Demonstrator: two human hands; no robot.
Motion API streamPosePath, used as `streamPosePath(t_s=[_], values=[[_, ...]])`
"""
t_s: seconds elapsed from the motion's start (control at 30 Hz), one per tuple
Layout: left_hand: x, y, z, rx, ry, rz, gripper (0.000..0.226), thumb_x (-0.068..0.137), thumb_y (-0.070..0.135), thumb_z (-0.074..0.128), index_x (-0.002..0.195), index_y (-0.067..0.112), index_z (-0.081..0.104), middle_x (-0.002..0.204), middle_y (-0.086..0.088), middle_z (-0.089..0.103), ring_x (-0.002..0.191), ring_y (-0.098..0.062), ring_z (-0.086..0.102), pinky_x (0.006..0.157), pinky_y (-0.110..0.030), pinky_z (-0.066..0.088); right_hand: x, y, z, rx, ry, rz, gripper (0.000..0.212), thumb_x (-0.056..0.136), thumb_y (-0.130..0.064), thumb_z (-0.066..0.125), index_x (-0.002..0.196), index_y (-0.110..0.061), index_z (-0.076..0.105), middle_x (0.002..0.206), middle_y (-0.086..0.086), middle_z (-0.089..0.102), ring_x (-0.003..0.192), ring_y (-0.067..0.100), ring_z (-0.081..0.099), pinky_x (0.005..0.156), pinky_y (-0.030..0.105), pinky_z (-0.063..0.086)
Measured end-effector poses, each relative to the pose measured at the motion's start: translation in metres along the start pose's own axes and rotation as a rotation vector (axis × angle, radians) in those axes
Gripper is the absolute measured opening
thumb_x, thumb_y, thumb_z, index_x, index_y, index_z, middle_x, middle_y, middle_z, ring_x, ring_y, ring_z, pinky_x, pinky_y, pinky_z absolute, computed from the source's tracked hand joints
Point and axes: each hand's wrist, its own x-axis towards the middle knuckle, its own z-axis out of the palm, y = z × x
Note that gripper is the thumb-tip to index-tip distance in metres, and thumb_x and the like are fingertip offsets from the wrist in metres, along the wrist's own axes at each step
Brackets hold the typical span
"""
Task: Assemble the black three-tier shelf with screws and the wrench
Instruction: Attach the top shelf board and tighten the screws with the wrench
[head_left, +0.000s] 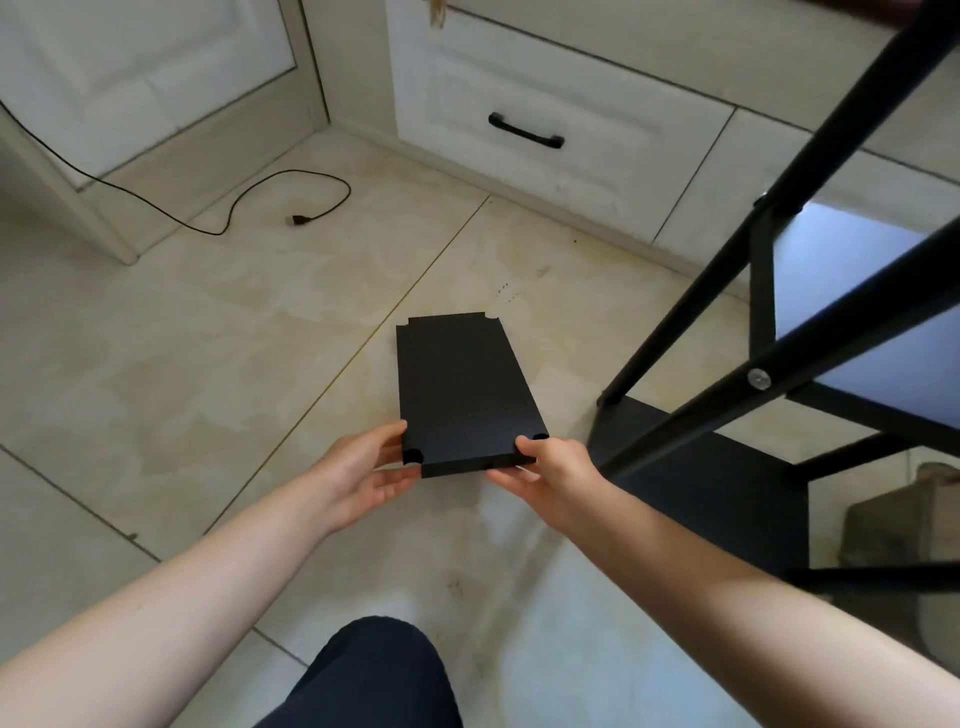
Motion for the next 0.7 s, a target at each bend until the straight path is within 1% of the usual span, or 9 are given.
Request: streamPosePath(t_s=[0.07,0.13,0.2,0.3,0.33,0.4,0.5,0.57,0.7], values=[[-0.005,0.005,-0.003,0.029,-0.019,0.006,0.017,0.101,0.027,0.058,0.096,0.013,0.066,0.094,-0.009,0.070,0.074,-0.023,0.067,0.059,-0.028,0.055,-0.010,-0.005,-0.003,-0.004,-0.018,0.009,0.008,0.099,0.004,0.046,0.105,0.006,0.051,0.109,0.025,0.062,0.080,0.036,0.068,0.055,0.039,0.058],[-0.011,0.012,-0.004,-0.004,-0.068,0.034,0.019,0.100,0.029,0.058,0.100,0.013,0.067,0.097,-0.009,0.070,0.076,-0.022,0.068,0.065,-0.030,0.055,-0.023,-0.010,-0.005,0.007,-0.037,0.019,0.007,0.099,0.005,0.046,0.103,0.006,0.052,0.116,0.027,0.061,0.089,0.039,0.068,0.059,0.041,0.058],[-0.018,0.021,-0.003,-0.065,-0.135,0.065,0.025,0.101,0.033,0.055,0.112,0.013,0.065,0.101,-0.009,0.068,0.080,-0.023,0.068,0.070,-0.034,0.056,-0.037,-0.014,-0.009,0.015,-0.064,0.030,0.010,0.099,0.005,0.046,0.107,0.006,0.052,0.120,0.028,0.060,0.095,0.041,0.068,0.060,0.043,0.060],[-0.034,0.037,-0.001,-0.167,-0.162,0.072,0.031,0.102,0.039,0.053,0.116,0.012,0.061,0.098,-0.006,0.066,0.071,-0.020,0.070,0.055,-0.029,0.058,-0.063,-0.022,-0.018,0.006,-0.151,0.045,0.015,0.099,0.005,0.044,0.111,0.005,0.053,0.107,0.027,0.068,0.085,0.038,0.073,0.060,0.043,0.062],[-0.039,0.042,-0.001,-0.184,-0.152,0.079,0.031,0.101,0.040,0.053,0.115,0.013,0.061,0.099,-0.006,0.066,0.073,-0.020,0.070,0.052,-0.028,0.058,-0.071,-0.024,-0.022,-0.013,-0.185,0.046,0.018,0.099,0.005,0.043,0.114,0.005,0.053,0.104,0.027,0.070,0.085,0.037,0.073,0.062,0.043,0.062],[-0.049,0.051,0.000,-0.184,-0.123,0.115,0.029,0.102,0.039,0.053,0.113,0.013,0.060,0.104,-0.005,0.066,0.082,-0.019,0.066,0.050,-0.026,0.057,-0.089,-0.030,-0.031,-0.053,-0.219,0.054,0.022,0.099,0.003,0.043,0.119,0.005,0.053,0.109,0.027,0.069,0.089,0.037,0.073,0.066,0.044,0.062],[-0.064,0.068,-0.006,-0.195,-0.081,0.184,0.025,0.104,0.036,0.050,0.108,0.012,0.058,0.100,-0.006,0.061,0.082,-0.018,0.061,0.048,-0.024,0.056,-0.118,-0.039,-0.049,-0.085,-0.229,0.073,0.020,0.099,0.001,0.045,0.116,0.004,0.055,0.106,0.026,0.071,0.088,0.038,0.073,0.062,0.043,0.062],[-0.076,0.080,-0.012,-0.208,-0.081,0.193,0.027,0.105,0.036,0.047,0.105,0.011,0.056,0.096,-0.007,0.058,0.082,-0.019,0.060,0.052,-0.027,0.057,-0.138,-0.043,-0.064,-0.102,-0.252,0.085,0.017,0.099,0.001,0.046,0.109,0.004,0.058,0.099,0.024,0.073,0.086,0.037,0.074,0.059,0.040,0.061],[-0.102,0.090,-0.022,-0.151,-0.146,0.118,0.034,0.106,0.036,0.042,0.106,0.005,0.056,0.095,-0.011,0.063,0.084,-0.022,0.066,0.074,-0.034,0.055,-0.174,-0.053,-0.101,-0.166,-0.271,0.083,0.016,0.098,0.003,0.046,0.104,0.007,0.060,0.096,0.022,0.073,0.084,0.034,0.074,0.060,0.041,0.061]])
